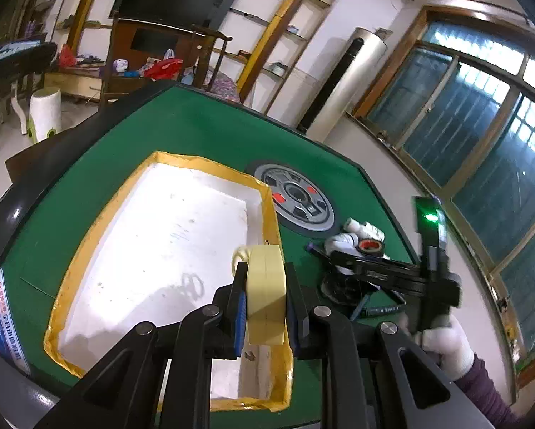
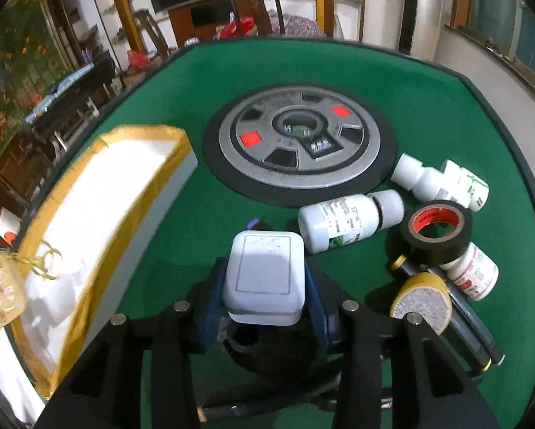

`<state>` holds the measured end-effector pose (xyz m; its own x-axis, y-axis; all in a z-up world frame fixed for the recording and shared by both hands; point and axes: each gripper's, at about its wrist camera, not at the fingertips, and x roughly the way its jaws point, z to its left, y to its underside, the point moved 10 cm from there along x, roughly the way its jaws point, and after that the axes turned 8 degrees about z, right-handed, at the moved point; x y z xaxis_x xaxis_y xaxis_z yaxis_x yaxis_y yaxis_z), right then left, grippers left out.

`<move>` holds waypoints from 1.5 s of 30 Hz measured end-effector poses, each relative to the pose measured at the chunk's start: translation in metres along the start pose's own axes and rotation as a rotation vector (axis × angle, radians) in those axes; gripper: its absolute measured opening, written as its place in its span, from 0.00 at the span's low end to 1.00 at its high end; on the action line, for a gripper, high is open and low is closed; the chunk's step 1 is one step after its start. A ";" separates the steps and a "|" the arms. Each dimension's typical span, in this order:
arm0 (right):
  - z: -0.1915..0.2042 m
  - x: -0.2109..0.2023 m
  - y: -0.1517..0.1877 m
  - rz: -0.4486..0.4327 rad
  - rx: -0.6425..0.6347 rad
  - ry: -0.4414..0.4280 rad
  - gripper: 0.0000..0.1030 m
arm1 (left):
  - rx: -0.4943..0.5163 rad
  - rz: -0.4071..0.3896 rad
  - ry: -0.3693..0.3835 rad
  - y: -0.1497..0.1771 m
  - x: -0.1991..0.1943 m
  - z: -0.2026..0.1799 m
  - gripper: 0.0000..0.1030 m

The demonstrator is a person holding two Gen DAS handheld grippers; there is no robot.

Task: Organize rigid objects
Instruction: 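Lower the tape measure into the tray with the left tool while the right tool places the box, then grasp the black triangular holder with the left tool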

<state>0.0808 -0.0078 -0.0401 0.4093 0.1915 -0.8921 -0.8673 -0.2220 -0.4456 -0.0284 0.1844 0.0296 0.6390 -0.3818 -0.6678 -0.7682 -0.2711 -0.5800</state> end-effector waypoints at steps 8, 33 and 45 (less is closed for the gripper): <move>0.052 -0.049 -0.036 -0.074 -0.033 -0.181 0.39 | -0.009 0.018 -0.063 -0.041 0.030 0.022 0.17; 0.116 0.040 -0.088 0.000 -0.041 -0.196 0.57 | -0.239 0.102 0.007 -0.085 0.100 0.078 0.58; 0.026 -0.043 -0.053 -0.199 0.012 -0.085 0.65 | -0.167 0.006 -0.001 -0.081 0.038 0.029 0.68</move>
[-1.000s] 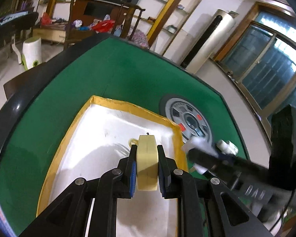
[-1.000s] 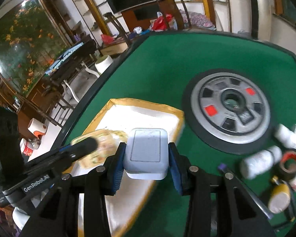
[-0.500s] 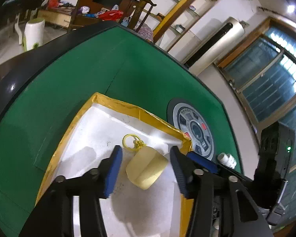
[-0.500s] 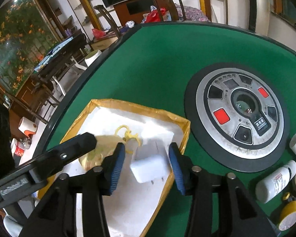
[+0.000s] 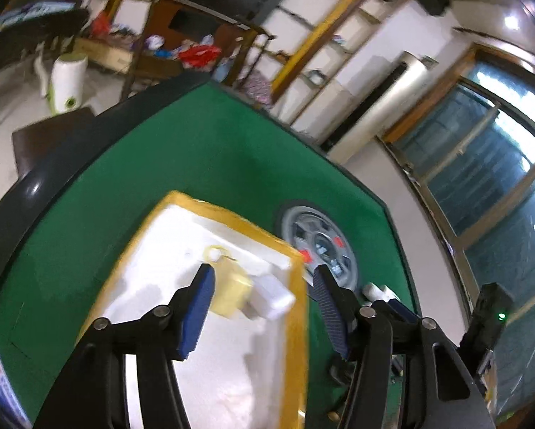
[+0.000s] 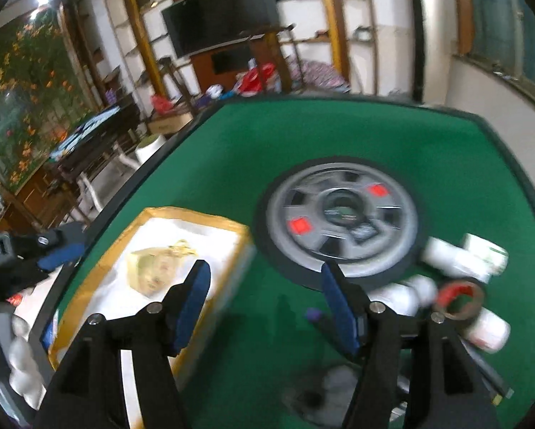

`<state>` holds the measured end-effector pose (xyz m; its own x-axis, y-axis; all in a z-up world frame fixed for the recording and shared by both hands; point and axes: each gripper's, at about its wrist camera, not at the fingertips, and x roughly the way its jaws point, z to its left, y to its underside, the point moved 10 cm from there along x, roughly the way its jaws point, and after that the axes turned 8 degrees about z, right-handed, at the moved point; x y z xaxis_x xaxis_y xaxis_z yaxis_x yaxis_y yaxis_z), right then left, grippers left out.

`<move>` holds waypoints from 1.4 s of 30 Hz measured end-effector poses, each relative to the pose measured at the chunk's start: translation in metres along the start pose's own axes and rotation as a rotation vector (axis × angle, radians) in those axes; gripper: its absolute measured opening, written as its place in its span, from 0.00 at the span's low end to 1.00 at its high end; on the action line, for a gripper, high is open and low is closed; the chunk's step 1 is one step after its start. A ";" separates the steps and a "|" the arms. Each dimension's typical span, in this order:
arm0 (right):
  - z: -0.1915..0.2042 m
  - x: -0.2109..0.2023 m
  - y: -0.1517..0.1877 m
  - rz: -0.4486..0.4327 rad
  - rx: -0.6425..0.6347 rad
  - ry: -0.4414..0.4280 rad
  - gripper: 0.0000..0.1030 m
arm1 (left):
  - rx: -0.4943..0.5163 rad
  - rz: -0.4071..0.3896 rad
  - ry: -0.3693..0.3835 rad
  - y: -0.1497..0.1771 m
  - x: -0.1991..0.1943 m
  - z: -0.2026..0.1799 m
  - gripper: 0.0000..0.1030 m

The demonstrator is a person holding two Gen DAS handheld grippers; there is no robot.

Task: Organize rigid objects
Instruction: 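Grasp the black triangular holder with the left tool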

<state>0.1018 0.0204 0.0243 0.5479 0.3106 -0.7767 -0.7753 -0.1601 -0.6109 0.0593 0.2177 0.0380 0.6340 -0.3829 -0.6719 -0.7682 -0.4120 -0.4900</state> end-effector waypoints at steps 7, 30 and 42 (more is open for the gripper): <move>-0.103 -0.054 0.041 -0.113 0.153 0.115 0.73 | 0.215 0.048 0.008 0.052 0.002 -0.083 0.76; -0.204 -0.063 0.093 -0.181 0.312 0.196 0.73 | 0.662 0.257 -0.196 0.205 0.105 -0.146 0.02; -0.207 -0.058 0.096 -0.163 0.334 0.170 0.73 | 0.496 0.271 -0.088 0.192 0.067 -0.129 0.59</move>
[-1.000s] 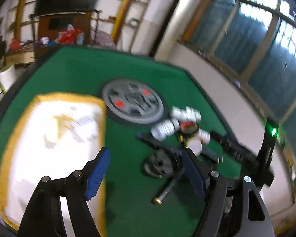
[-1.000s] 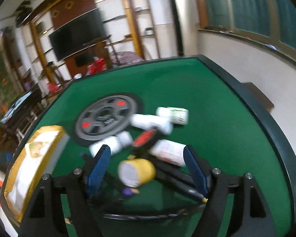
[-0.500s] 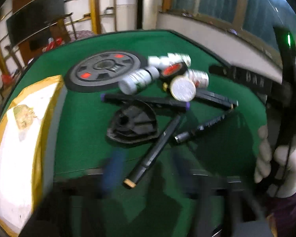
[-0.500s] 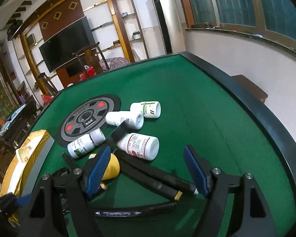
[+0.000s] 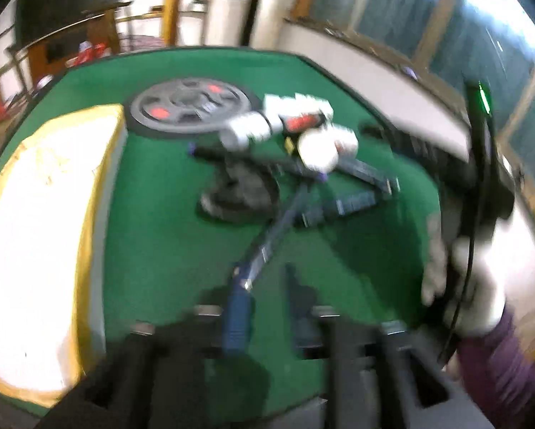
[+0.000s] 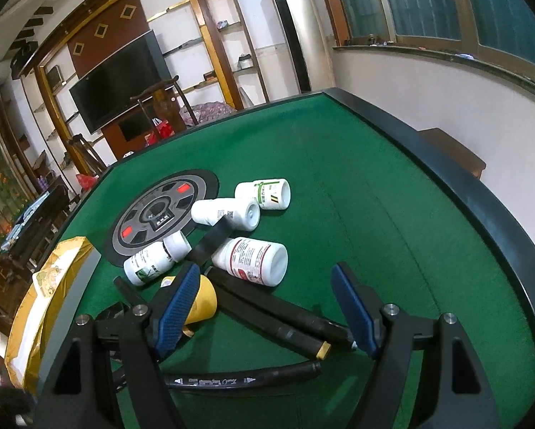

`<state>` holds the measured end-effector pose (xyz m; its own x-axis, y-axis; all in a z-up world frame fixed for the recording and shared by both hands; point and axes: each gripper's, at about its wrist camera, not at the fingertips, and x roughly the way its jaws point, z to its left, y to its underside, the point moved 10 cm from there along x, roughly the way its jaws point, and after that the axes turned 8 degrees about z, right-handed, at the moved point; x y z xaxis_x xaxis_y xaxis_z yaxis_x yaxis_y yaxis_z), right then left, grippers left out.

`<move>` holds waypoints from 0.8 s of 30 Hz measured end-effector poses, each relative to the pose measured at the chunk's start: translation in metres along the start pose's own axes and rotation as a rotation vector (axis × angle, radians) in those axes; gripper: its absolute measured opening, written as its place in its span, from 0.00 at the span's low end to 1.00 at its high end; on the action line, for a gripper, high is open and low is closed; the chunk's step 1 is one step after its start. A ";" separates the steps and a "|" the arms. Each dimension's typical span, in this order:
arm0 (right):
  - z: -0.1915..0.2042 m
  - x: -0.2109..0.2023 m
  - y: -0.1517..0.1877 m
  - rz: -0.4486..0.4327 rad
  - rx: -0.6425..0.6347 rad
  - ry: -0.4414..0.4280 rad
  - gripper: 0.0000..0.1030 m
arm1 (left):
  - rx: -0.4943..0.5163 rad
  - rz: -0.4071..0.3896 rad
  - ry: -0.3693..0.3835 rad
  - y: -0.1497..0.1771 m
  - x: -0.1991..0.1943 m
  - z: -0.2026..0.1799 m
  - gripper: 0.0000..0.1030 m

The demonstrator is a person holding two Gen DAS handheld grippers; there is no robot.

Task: Organize rigid objects
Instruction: 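Grasp the black triangular holder with the left tool, then carry the black holder to the tray with the left tool while the right tool grasps a purple-capped marker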

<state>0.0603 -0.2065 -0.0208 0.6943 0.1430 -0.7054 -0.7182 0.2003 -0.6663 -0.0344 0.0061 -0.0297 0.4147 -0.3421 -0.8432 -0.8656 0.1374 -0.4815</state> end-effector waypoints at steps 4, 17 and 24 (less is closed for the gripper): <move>0.000 0.000 0.000 -0.002 -0.001 0.003 0.73 | -0.066 -0.117 -0.067 -0.043 0.004 0.012 0.85; 0.004 0.001 0.003 0.015 -0.011 -0.007 0.73 | 0.008 0.013 -0.135 -0.053 0.066 0.014 0.67; 0.004 0.004 0.005 0.026 -0.011 -0.006 0.73 | -0.056 -0.042 -0.030 -0.050 0.029 0.009 0.67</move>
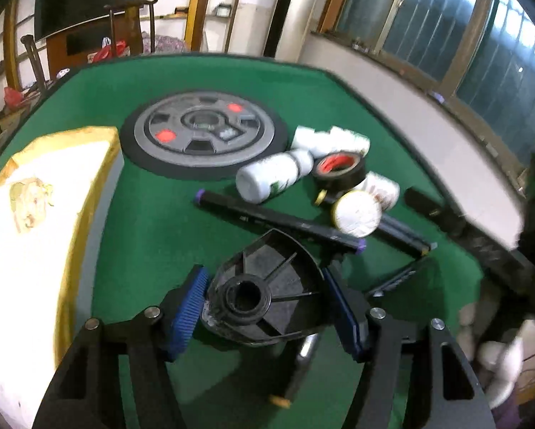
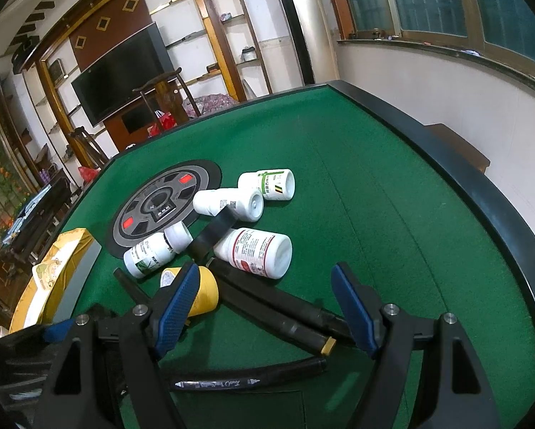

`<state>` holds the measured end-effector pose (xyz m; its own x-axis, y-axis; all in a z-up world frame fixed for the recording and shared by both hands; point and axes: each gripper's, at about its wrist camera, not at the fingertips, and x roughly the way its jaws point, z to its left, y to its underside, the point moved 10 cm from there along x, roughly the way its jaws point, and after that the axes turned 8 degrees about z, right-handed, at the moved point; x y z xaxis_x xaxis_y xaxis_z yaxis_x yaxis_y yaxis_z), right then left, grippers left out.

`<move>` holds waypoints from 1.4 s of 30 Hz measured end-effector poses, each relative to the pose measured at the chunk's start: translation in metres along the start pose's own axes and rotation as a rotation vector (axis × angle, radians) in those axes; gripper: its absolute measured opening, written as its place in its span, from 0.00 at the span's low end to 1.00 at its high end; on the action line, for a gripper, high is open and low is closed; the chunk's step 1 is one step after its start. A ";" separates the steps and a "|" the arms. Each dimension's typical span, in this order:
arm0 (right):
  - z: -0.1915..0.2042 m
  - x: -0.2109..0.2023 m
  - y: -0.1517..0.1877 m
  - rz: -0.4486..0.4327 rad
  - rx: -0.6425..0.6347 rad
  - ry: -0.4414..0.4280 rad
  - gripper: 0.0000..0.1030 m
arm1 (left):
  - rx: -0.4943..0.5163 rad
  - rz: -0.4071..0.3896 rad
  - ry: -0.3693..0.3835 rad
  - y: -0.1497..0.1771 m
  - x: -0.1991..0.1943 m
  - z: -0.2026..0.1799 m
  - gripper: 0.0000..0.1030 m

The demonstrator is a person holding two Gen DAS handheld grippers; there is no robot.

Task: Organize rigid objects
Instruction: 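Carry the black holder to the tray with the left tool while the right tool grasps a purple-capped marker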

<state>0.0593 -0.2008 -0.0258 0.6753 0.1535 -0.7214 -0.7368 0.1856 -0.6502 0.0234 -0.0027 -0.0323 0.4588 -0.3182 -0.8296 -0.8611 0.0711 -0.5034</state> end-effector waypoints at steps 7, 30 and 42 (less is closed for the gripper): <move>-0.005 0.004 0.002 0.018 0.006 0.017 0.73 | -0.038 -0.072 0.086 0.001 -0.048 0.006 0.67; 0.145 0.029 0.018 0.238 -0.474 -0.057 0.73 | -0.221 -0.255 0.085 0.023 -0.126 0.126 0.67; 0.173 0.090 0.044 0.428 -0.569 -0.061 0.20 | -0.310 -0.258 0.045 0.036 -0.126 0.177 0.67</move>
<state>0.0936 -0.0110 -0.0778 0.3111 0.1568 -0.9374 -0.8298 -0.4359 -0.3483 -0.0266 0.2075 0.0117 0.6643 -0.3299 -0.6707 -0.7474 -0.3024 -0.5915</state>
